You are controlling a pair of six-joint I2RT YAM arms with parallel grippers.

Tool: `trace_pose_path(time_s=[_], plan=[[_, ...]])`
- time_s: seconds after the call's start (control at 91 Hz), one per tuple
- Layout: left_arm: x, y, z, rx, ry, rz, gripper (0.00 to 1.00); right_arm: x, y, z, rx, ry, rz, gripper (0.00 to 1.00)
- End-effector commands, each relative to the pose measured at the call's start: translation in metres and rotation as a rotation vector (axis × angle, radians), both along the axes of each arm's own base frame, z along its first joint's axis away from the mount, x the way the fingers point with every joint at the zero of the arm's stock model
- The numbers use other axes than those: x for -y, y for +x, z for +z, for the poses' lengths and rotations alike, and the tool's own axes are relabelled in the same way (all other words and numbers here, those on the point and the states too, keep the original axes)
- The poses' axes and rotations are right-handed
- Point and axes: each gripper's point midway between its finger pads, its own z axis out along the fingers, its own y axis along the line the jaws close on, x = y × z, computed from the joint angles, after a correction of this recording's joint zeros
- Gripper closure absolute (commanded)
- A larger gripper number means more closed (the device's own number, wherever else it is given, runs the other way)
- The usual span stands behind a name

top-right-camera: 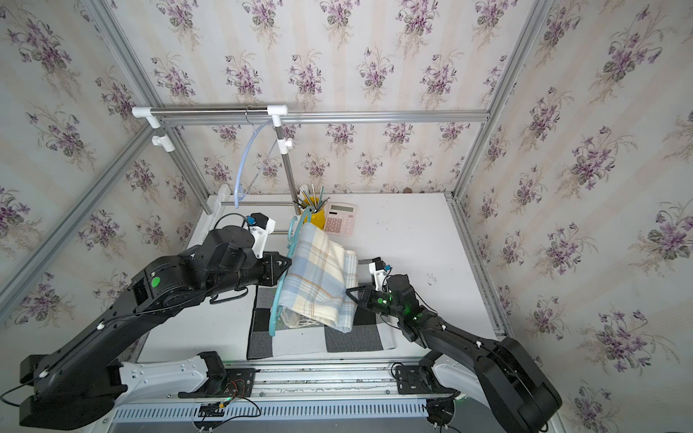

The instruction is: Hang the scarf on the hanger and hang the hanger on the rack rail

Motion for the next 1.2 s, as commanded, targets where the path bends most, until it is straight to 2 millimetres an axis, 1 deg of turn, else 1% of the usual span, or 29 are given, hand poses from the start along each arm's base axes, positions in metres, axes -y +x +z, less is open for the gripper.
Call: trace_pose_path(time_s=[0.0, 0.165, 0.198, 0.209, 0.22, 0.231, 0.253, 0.286, 0.341, 0.45, 0.648, 0.857, 1.187], plan=[[0.009, 0.016, 0.025, 0.093, -0.065, 0.021, 1.0, -0.004, 0.005, 0.002, 0.008, 0.012, 0.003, 1.0], [0.013, 0.017, 0.034, 0.104, -0.081, 0.013, 1.0, -0.007, 0.01, -0.013, -0.003, -0.002, 0.005, 1.0], [0.013, 0.017, 0.035, 0.109, -0.085, 0.012, 1.0, -0.009, 0.009, -0.014, 0.002, 0.01, 0.015, 1.0], [0.013, 0.017, 0.036, 0.11, -0.087, 0.013, 1.0, -0.01, 0.008, -0.017, -0.01, 0.007, 0.02, 1.0], [0.014, 0.018, 0.036, 0.111, -0.089, 0.014, 1.0, -0.012, 0.009, -0.011, 0.014, 0.029, 0.024, 1.0], [0.013, 0.018, 0.037, 0.113, -0.091, 0.014, 1.0, -0.013, 0.007, -0.014, -0.001, 0.027, 0.031, 1.0], [0.014, 0.018, 0.037, 0.115, -0.096, 0.015, 1.0, -0.015, 0.006, -0.014, 0.002, 0.044, 0.04, 1.0], [0.015, 0.018, 0.038, 0.117, -0.1, 0.014, 1.0, -0.018, 0.006, -0.009, 0.013, 0.078, 0.047, 1.0], [0.015, 0.019, 0.038, 0.116, -0.101, 0.015, 1.0, -0.023, 0.007, -0.007, 0.011, 0.112, 0.055, 1.0], [0.018, 0.019, 0.038, 0.111, -0.104, 0.008, 1.0, -0.03, 0.012, -0.009, 0.007, 0.131, 0.055, 1.0], [0.019, 0.019, 0.041, 0.114, -0.11, 0.008, 1.0, -0.042, 0.02, -0.031, -0.017, 0.091, 0.06, 1.0], [0.02, 0.019, 0.04, 0.105, -0.111, 0.006, 1.0, -0.054, 0.029, -0.041, -0.027, 0.089, 0.067, 1.0], [0.025, 0.02, 0.036, 0.089, -0.121, 0.004, 1.0, -0.067, 0.044, -0.04, -0.005, 0.09, 0.064, 1.0]])
